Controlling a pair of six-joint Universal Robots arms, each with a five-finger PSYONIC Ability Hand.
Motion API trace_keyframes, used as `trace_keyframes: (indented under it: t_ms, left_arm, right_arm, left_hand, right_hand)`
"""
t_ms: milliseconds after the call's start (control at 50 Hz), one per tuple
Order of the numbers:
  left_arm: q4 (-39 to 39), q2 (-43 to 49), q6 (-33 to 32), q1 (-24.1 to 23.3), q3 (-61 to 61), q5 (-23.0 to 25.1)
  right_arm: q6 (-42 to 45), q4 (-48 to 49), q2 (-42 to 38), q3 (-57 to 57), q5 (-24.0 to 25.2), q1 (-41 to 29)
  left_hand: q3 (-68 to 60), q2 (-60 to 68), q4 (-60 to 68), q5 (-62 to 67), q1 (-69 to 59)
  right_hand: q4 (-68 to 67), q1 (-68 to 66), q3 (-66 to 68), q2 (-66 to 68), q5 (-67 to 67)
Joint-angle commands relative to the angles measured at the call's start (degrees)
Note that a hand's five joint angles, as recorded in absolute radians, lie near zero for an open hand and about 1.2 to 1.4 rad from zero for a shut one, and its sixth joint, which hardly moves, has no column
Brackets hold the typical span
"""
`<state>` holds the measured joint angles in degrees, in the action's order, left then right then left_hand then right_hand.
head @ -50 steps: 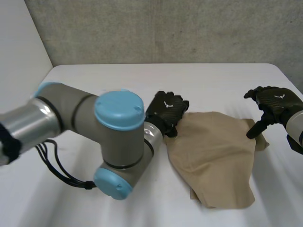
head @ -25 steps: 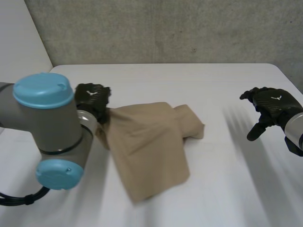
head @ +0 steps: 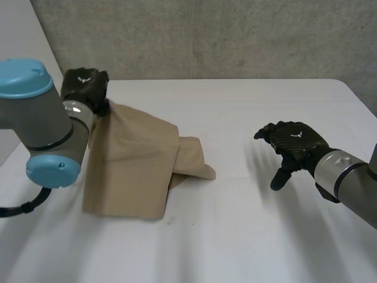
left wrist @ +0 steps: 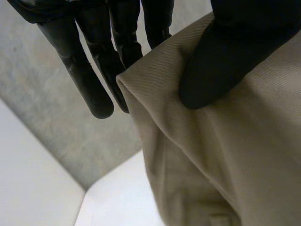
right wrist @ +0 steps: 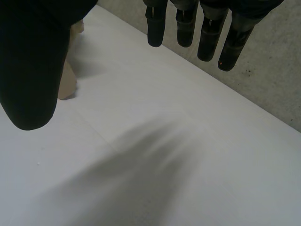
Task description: Fold the shorts.
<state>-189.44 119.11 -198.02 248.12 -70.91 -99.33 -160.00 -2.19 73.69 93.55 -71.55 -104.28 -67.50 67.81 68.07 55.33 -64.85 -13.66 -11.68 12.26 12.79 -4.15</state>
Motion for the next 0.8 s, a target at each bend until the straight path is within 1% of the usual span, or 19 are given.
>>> trace_keyframes:
  t_ms: [20,40,80,100,160,180,200,240,260,280,300,340,400,420,520,600,680,760,800]
  left_arm:
    - [-0.06,0.15,0.35,-10.28,2.88,2.91]
    - [-0.06,0.15,0.35,-13.51,2.54,3.61]
    - [-0.06,0.24,0.36,-16.78,2.10,4.49]
    - [-0.06,0.33,0.53,-20.19,1.40,5.71]
    - [-0.06,0.42,1.06,-24.78,-0.54,7.74]
    - [0.03,0.24,1.41,-27.40,-2.20,9.40]
    - [0.03,0.16,1.58,-28.47,-3.08,10.11]
    - [0.38,-0.11,1.50,-30.41,-4.67,11.52]
    - [0.64,-0.11,0.89,-32.07,-6.15,12.31]
    - [0.73,-0.20,0.71,-32.70,-6.78,12.40]
    - [0.73,-0.55,0.71,-33.14,-7.22,12.23]
    - [0.91,-2.21,0.71,-33.23,-8.27,11.18]
    - [1.26,-3.97,0.71,-32.36,-9.33,8.99]
    - [1.61,-5.46,0.71,-31.05,-10.29,6.89]
    - [2.40,-11.44,1.59,-26.73,-12.58,1.34]
    - [2.40,-16.27,1.67,-25.06,-15.13,0.01]
    - [2.49,-20.14,1.59,-23.30,-17.85,-0.25]
    - [3.80,-21.20,1.67,-20.41,-20.49,-0.43]
    - [6.17,-21.12,2.81,-19.09,-21.72,-1.04]
  right_arm:
    - [-0.48,0.26,-0.22,-1.53,-1.48,1.01]
    - [-0.66,0.26,-0.13,-1.62,-1.92,1.01]
    - [-1.01,0.35,-0.04,-1.97,-3.23,1.01]
    - [-1.36,0.43,0.22,-2.23,-4.81,1.10]
    - [-1.89,0.70,0.31,-2.76,-7.02,1.54]
    - [-1.98,0.70,0.31,-3.11,-8.41,2.41]
    - [-1.98,0.70,0.31,-3.29,-8.86,2.94]
    - [-1.89,0.79,0.40,-3.47,-9.39,4.08]
    - [-1.63,0.70,0.49,-3.82,-9.48,5.13]
    - [-1.54,0.70,0.49,-3.99,-9.40,5.49]
    - [-1.54,0.70,0.49,-4.26,-9.22,5.75]
    - [-1.45,0.52,0.49,-5.13,-8.96,6.28]
    - [-1.19,0.26,0.66,-6.80,-8.78,6.11]
    - [-1.01,0.17,0.66,-7.33,-8.78,6.11]
    - [2.58,-0.44,0.75,-10.23,-6.94,5.93]
    - [7.07,-1.32,1.89,-12.69,-5.00,4.97]
    - [8.13,-2.99,2.95,-15.50,-2.54,2.60]
    - [8.48,-7.38,0.67,-20.16,-1.31,-0.74]
    - [8.92,-10.89,-2.67,-23.50,-0.69,-2.50]
  left_hand:
    - [-11.68,11.38,11.11,13.85,-14.33]
    - [-11.68,11.38,11.11,13.85,-14.33]
    - [-11.68,11.38,11.11,13.85,-14.33]
    - [-11.35,11.04,10.78,13.52,-14.00]
    - [-10.34,10.03,9.77,12.51,-12.99]
    - [-7.34,7.03,6.77,9.51,-9.99]
    - [-4.48,4.17,3.91,6.65,-7.13]
    - [8.10,-8.41,-8.67,-5.93,5.45]
    - [30.31,-30.62,-30.89,-28.15,27.66]
    - [40.53,-40.84,-41.10,-38.36,37.88]
    - [47.62,-47.93,-48.20,-45.46,44.97]
    - [51.22,-51.53,-51.79,-49.05,48.57]
    - [52.24,-52.54,-52.81,-50.07,49.58]
    - [53.40,-53.71,-53.98,-51.24,50.75]
    - [54.26,-54.56,-54.83,-52.09,51.61]
    - [54.76,-55.07,-55.33,-52.59,52.11]
    - [54.59,-54.90,-55.17,-52.43,51.94]
    - [53.92,-54.23,-54.49,-51.75,51.27]
    - [53.59,-53.89,-54.16,-51.42,50.94]
  right_hand:
    - [3.66,1.68,-2.26,-2.79,4.15]
    - [3.66,1.68,-2.26,-2.79,4.15]
    - [3.66,1.68,-2.26,-2.79,4.15]
    - [3.66,1.68,-2.26,-2.79,4.15]
    - [3.66,1.68,-2.26,-2.79,4.15]
    - [3.66,1.68,-2.26,-2.79,4.15]
    - [3.66,1.68,-2.26,-2.79,4.15]
    - [3.66,1.68,-2.26,-2.79,4.15]
    - [3.66,1.68,-2.26,-2.79,4.15]
    - [3.66,1.68,-2.26,-2.79,4.15]
    - [3.66,1.68,-2.26,-2.79,4.15]
    - [3.66,1.68,-2.26,-2.79,4.15]
    - [3.66,1.68,-2.26,-2.79,4.15]
    - [3.66,1.68,-2.26,-2.79,4.15]
    - [3.66,1.68,-2.26,-2.79,4.15]
    - [3.66,1.68,-2.26,-2.79,4.15]
    - [3.66,1.68,-2.26,-2.79,4.15]
    - [3.66,1.68,-2.26,-2.79,4.15]
    - [3.66,1.68,-2.26,-2.79,4.15]
